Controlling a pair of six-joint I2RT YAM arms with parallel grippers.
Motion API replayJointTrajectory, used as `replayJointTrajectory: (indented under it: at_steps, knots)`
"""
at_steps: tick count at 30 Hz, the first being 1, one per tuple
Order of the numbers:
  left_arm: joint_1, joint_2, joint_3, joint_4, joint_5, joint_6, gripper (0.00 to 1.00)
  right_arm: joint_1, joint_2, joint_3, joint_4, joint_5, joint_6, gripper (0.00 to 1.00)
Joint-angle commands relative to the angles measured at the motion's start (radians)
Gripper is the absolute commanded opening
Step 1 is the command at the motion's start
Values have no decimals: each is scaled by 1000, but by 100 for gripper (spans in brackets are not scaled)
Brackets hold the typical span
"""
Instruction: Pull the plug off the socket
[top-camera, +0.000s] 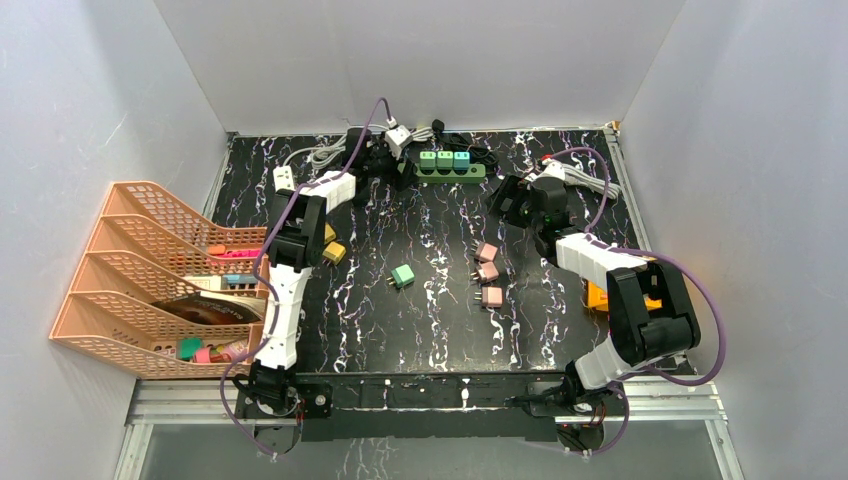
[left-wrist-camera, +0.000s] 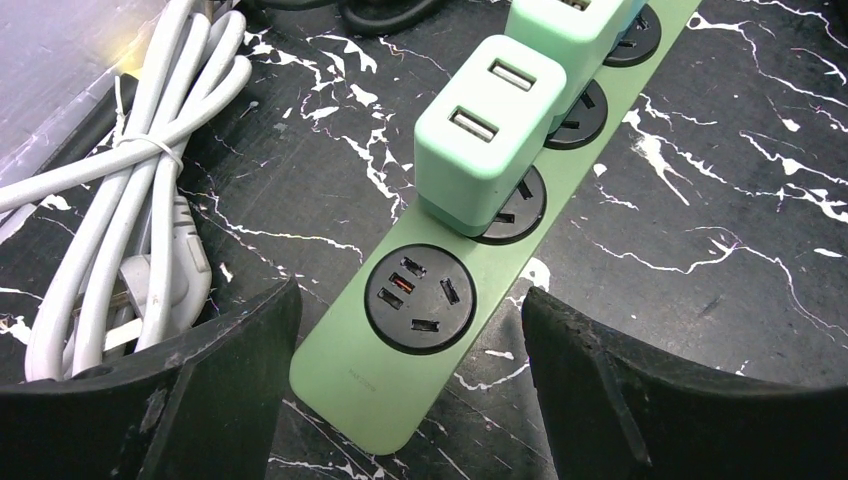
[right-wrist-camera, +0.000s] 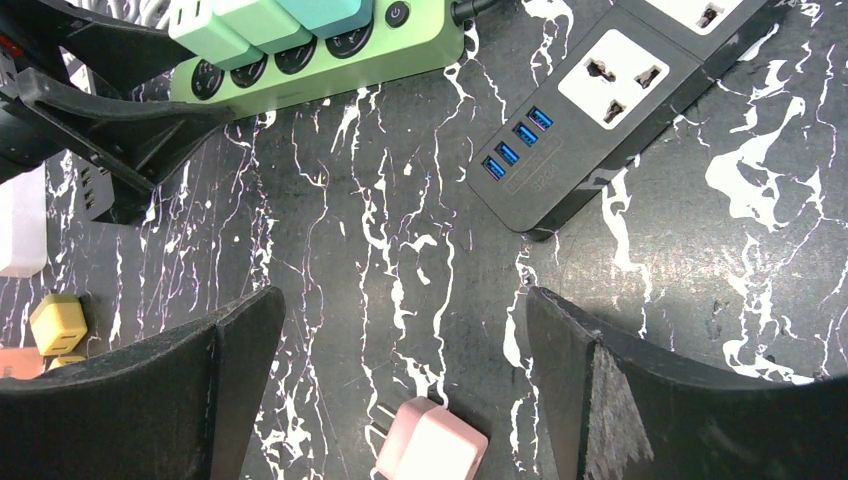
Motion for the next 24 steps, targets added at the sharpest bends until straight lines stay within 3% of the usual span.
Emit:
replayJointTrajectory:
  at_steps: [1, 6, 14, 18, 23, 24]
  knots:
    - [-30, -10, 3, -124, 86, 29, 78, 7, -32, 35, 32, 6, -21, 98]
    - [-50, -15, -10, -172, 154, 22, 76, 9, -24, 36, 37, -9, -17, 98]
    - [-115, -12, -26, -309, 104, 147, 71, 17, -37, 28, 41, -3, -25, 98]
    - [-116, -20, -36, -323, 104, 163, 55, 19, -50, 26, 39, 2, -29, 99]
    - [-111, -11, -9, -383, 128, 201, 24, 43, -48, 61, 36, 30, -42, 98]
    - [-111, -7, 1, -404, 133, 210, 14, 59, -42, 75, 32, 49, -51, 98]
